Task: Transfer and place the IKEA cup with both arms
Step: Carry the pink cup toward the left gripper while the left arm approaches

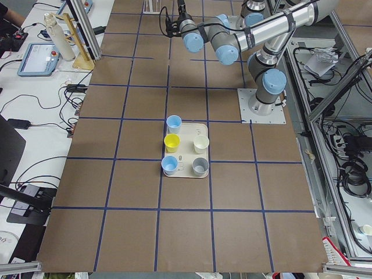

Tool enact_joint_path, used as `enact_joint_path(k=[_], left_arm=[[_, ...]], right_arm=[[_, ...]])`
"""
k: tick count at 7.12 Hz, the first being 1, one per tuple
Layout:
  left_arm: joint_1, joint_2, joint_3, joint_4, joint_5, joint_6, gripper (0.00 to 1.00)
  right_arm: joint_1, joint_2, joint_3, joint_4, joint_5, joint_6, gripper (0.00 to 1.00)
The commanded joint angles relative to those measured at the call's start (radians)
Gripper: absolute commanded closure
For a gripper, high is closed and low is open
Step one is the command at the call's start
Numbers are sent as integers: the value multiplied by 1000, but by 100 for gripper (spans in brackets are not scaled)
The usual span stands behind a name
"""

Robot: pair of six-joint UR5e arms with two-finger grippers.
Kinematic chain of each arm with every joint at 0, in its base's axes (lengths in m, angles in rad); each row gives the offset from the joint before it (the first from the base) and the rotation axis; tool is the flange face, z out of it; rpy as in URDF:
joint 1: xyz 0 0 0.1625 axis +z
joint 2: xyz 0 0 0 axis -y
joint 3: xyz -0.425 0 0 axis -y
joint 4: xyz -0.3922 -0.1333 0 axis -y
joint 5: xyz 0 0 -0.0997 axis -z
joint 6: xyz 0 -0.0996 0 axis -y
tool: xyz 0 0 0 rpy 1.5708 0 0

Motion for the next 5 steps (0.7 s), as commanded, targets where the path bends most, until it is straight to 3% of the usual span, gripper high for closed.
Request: enact_joint_path(k=[1, 5], left_arm=[[3, -26, 19, 22, -27, -21, 0], [-52, -54, 19, 65, -29, -44, 0]], right_arm=[[4, 10, -1, 0, 3, 3, 100], [38, 13, -1, -7, 8, 21, 100]])
